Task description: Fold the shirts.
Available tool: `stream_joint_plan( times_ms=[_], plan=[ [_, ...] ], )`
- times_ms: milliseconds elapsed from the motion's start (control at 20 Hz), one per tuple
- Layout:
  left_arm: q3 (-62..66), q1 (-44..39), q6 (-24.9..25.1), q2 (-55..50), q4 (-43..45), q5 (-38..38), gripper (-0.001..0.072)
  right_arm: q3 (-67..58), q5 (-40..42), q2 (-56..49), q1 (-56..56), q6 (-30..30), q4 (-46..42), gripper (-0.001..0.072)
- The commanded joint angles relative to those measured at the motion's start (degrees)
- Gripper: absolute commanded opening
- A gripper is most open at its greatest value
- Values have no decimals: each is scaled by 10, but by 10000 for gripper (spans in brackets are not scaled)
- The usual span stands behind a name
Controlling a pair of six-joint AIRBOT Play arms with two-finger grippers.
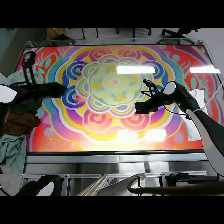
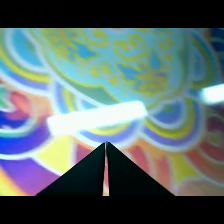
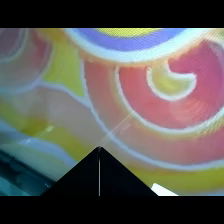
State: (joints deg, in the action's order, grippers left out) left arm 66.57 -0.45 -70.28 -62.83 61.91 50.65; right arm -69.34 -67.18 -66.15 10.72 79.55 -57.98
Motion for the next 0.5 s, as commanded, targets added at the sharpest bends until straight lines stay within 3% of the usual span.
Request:
stream_joint_plan(
  times_ms=[0,50,100,150,200,450],
  plan=[
    [38,69,-1,-41,280,-158,572,0,44,-3,0,-3,3,26],
    [57,103,-4,-70,301,-177,709,0,53,-3,0,-3,3,37],
    [83,141,-4,-109,300,-185,709,0,61,-3,0,-3,3,209],
    [106,173,-4,-148,300,-191,710,0,71,-4,0,-3,3,481],
    [130,199,-4,-191,299,-191,710,0,83,-3,0,-2,3,564],
    [251,251,-2,-396,300,-192,710,0,120,-4,0,-2,1,580]
  ],
)
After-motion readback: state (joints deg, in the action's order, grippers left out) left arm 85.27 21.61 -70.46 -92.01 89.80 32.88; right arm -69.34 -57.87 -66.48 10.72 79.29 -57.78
